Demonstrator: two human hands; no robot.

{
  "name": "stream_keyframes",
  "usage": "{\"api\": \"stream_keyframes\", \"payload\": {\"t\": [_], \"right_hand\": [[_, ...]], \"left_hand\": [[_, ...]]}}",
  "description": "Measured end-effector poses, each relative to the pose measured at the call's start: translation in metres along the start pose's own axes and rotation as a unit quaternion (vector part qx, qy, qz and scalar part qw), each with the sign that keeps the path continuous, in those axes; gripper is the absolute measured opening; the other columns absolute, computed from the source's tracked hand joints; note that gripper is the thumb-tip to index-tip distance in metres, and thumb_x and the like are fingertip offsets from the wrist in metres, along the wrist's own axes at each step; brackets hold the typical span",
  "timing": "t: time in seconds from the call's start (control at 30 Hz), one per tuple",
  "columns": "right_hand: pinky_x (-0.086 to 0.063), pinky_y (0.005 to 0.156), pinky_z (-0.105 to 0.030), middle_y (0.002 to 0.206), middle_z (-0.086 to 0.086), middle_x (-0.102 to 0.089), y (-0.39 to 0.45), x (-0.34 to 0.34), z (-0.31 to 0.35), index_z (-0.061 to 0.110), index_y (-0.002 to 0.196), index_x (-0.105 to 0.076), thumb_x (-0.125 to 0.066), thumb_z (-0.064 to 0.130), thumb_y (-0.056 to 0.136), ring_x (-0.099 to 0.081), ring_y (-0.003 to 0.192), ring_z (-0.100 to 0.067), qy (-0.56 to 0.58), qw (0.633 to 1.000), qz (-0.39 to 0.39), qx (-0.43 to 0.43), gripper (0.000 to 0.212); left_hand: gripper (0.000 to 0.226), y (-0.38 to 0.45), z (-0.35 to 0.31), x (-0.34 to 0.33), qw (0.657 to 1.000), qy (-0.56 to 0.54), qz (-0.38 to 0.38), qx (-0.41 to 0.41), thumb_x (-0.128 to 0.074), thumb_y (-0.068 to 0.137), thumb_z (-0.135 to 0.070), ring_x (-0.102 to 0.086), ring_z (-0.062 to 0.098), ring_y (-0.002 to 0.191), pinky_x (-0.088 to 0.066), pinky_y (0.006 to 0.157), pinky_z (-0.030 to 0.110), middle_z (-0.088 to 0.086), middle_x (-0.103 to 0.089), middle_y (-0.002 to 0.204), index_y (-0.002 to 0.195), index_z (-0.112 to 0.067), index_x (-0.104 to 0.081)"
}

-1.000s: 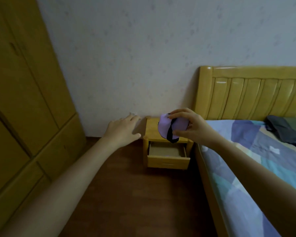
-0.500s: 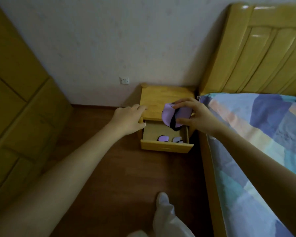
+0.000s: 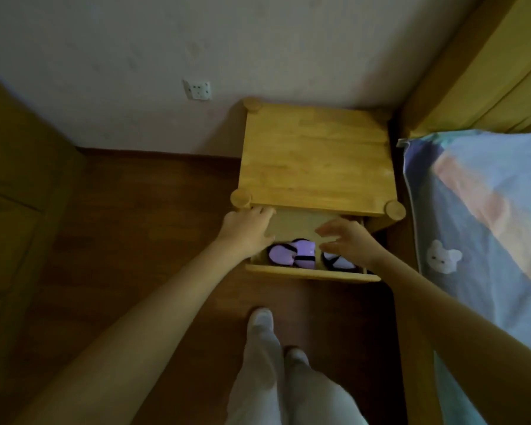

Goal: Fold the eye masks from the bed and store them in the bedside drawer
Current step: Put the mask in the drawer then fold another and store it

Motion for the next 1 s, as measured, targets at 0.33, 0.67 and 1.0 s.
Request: {"api": "stream_keyframes", "payload": {"t": [0.33, 0.67, 1.0], "right_hand": [[-0.043, 0.088, -0.029, 0.115, -0.015, -0.063, 0.107, -0.120, -0.140, 0.001, 0.115, -0.063, -0.067, 0.009, 0.083, -0.058, 0.114, -0.031, 0.059, 0.983, 0.028, -0.170, 0.033], [-0.041, 0.091, -0.052, 0.115, -0.033, -0.059, 0.185, -0.193, -0.154, -0.013, 0.112, -0.058, -0.055, 0.003, 0.089, -0.053, 0.109, -0.048, 0.090, 0.978, 0.108, -0.155, 0.028], [-0.047, 0.092, -0.035, 0.125, -0.010, -0.063, 0.154, -0.159, -0.154, 0.018, 0.127, -0.057, -0.055, 0.021, 0.091, -0.059, 0.109, -0.026, -0.010, 0.986, 0.110, -0.128, 0.037]], "left_hand": [[0.044, 0.102, 0.023, -0.174, 0.993, -0.029, 0.113, -0.004, -0.050, 0.096, -0.033, -0.058, 0.026, 0.106, -0.042, 0.073, 0.036, 0.002, -0.055, 0.128, 0.137, -0.023, -0.038], [0.046, 0.141, 0.034, -0.244, 0.987, -0.016, 0.163, -0.008, -0.051, 0.095, -0.030, -0.051, 0.028, 0.119, -0.043, 0.086, 0.039, 0.006, -0.050, 0.135, 0.139, -0.020, -0.038], [0.046, 0.126, 0.027, -0.223, 0.986, -0.021, 0.164, -0.010, -0.048, 0.097, -0.032, -0.052, 0.028, 0.117, -0.046, 0.089, 0.042, 0.005, -0.049, 0.137, 0.139, -0.018, -0.038]]}}
Point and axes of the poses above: each hand's wrist, its own y-axis towards the middle knuckle, its own x-axis out of the back of the hand, z = x × y, the point moved 5 cm from there along y, towards the middle knuckle
